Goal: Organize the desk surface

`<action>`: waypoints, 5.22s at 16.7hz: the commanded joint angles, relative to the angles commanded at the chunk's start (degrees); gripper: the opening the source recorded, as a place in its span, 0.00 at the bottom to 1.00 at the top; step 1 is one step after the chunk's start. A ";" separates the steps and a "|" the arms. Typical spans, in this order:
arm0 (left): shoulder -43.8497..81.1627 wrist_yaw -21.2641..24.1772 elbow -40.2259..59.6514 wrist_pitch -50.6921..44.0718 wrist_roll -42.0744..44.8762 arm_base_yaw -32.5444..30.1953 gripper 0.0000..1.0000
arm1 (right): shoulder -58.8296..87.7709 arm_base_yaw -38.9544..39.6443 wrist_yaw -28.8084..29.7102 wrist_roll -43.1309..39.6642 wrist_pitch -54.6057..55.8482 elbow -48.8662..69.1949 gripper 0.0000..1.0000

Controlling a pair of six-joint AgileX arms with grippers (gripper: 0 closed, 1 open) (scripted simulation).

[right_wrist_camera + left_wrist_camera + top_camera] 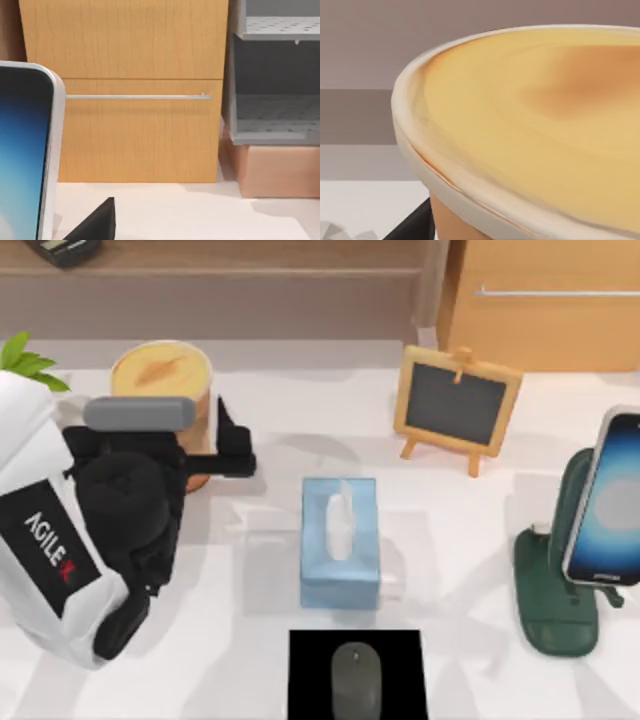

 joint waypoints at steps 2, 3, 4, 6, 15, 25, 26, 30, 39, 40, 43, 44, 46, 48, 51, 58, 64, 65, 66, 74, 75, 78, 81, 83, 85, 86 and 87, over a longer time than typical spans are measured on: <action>0.00 0.00 0.00 0.00 0.00 0.00 0.92 | 0.00 0.00 0.00 0.00 0.00 0.00 1.00; 0.00 0.00 0.00 0.00 0.00 0.00 0.85 | 0.00 0.00 0.00 0.00 0.00 0.00 1.00; 0.00 0.00 0.00 0.00 0.00 0.00 0.77 | 0.00 0.00 0.00 0.00 0.00 0.00 1.00; 0.00 0.00 0.00 0.00 0.00 0.00 0.62 | 0.00 0.00 0.00 0.00 0.00 0.00 1.00; 0.00 0.00 0.00 0.00 0.00 0.00 0.00 | 0.00 0.00 0.00 0.00 0.00 0.00 1.00; -0.61 -0.01 -0.09 -0.51 0.09 -0.08 0.00 | 0.00 0.00 0.00 0.00 0.00 0.00 1.00; -0.96 -0.02 -0.11 -0.84 0.09 -0.08 0.00 | 0.00 0.00 0.00 0.00 0.00 0.00 1.00; -2.38 -0.03 -0.17 -2.19 0.10 -0.08 0.00 | 0.00 0.00 0.00 0.00 0.00 0.00 1.00; -4.47 -0.80 1.88 -4.03 -1.22 0.16 0.00 | 0.00 0.00 0.00 0.00 0.00 0.00 1.00; -5.25 -1.00 2.97 -5.22 -1.82 0.38 0.00 | 0.00 0.00 0.00 0.00 0.00 0.00 1.00; -8.11 -1.19 6.53 -10.08 -3.26 0.91 0.00 | 0.00 0.00 0.00 0.00 0.00 0.00 1.00; -9.03 -1.29 7.79 -11.90 -3.68 1.03 0.00 | 0.00 0.00 0.00 0.00 0.00 0.00 1.00; -10.59 -1.58 10.20 -15.10 -4.61 1.09 0.00 | 0.00 0.00 0.00 0.00 0.00 0.00 1.00; -11.90 -1.95 12.73 -18.33 -5.52 1.11 0.00 | 0.00 0.00 0.00 0.00 0.00 0.00 1.00; -13.10 -2.42 16.67 -23.33 -6.74 0.89 0.00 | 0.00 0.00 0.00 0.00 0.00 0.00 1.00; -13.89 -2.26 27.89 -34.03 -8.18 0.70 0.00 | 0.00 0.00 0.00 0.00 0.00 0.00 1.00; -11.23 0.33 38.40 -43.11 -6.82 1.73 0.00 | 0.00 0.00 0.00 0.00 0.00 0.00 1.00; -10.63 0.89 40.28 -44.60 -6.35 1.99 0.00 | 0.00 0.00 0.00 0.00 0.00 0.00 1.00; -9.99 1.41 42.40 -46.44 -5.75 2.28 0.00 | 0.00 0.00 0.00 0.00 0.00 0.00 1.00; -4.30 6.36 53.43 -57.61 0.91 6.44 0.00 | 0.00 0.00 0.00 0.00 0.00 0.00 1.00; -4.30 6.36 53.43 -57.61 0.91 6.44 0.00 | 0.00 0.00 0.00 0.00 0.00 0.00 1.00; -4.60 6.16 53.18 -57.48 1.00 6.22 0.00 | 0.00 0.00 0.00 0.00 0.00 0.00 1.00; -6.87 2.59 51.67 -57.31 3.68 8.35 0.00 | 0.00 0.00 0.00 0.00 0.00 0.00 1.00; -7.78 -1.59 50.77 -57.18 5.83 9.77 0.00 | 0.00 0.00 0.00 0.00 0.00 0.00 1.00; -8.58 -4.02 50.26 -56.88 6.87 10.62 0.00 | 0.00 0.00 0.00 0.00 0.00 0.00 1.00; -8.85 -4.67 50.08 -56.72 7.33 10.93 0.00 | 0.00 0.00 0.00 0.00 0.00 0.00 1.00; -9.03 -5.29 49.99 -56.57 7.66 11.12 0.00 | 0.00 0.00 0.00 0.00 0.00 0.00 1.00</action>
